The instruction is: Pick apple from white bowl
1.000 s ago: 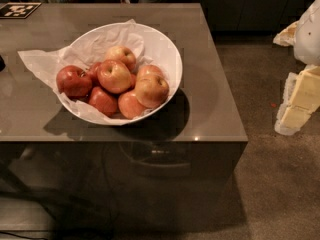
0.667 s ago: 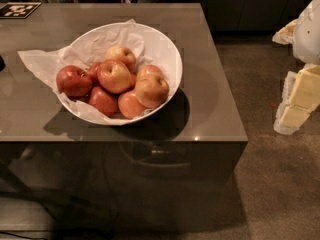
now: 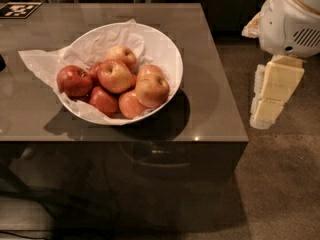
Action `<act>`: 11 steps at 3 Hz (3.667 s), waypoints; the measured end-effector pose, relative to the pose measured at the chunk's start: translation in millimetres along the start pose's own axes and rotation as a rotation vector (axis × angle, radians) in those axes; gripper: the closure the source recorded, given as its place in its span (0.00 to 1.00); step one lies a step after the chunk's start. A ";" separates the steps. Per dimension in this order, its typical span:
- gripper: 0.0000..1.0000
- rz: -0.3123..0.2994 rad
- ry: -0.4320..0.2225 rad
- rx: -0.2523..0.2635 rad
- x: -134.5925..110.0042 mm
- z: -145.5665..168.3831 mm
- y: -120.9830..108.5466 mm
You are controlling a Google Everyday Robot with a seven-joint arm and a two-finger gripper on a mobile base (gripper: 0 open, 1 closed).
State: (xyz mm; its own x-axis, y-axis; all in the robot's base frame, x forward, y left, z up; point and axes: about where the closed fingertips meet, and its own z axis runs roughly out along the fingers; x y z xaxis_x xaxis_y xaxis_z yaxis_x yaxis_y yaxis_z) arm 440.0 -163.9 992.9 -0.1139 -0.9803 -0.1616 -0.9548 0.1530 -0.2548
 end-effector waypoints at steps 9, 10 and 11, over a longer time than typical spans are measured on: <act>0.00 -0.157 -0.218 -0.174 -159.0 85.7 -15.3; 0.00 -0.154 -0.218 -0.176 -159.0 86.7 -15.4; 0.00 -0.134 -0.210 -0.152 -155.4 89.6 -18.8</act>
Offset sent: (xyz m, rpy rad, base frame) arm -0.0051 0.0262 -0.0004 -0.0046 0.0307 0.0682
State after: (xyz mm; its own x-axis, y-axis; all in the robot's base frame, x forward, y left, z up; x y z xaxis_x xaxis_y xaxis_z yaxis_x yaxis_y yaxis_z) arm 500.2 -3.2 937.4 0.0599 -0.9405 -0.3346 -0.9895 -0.0119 -0.1438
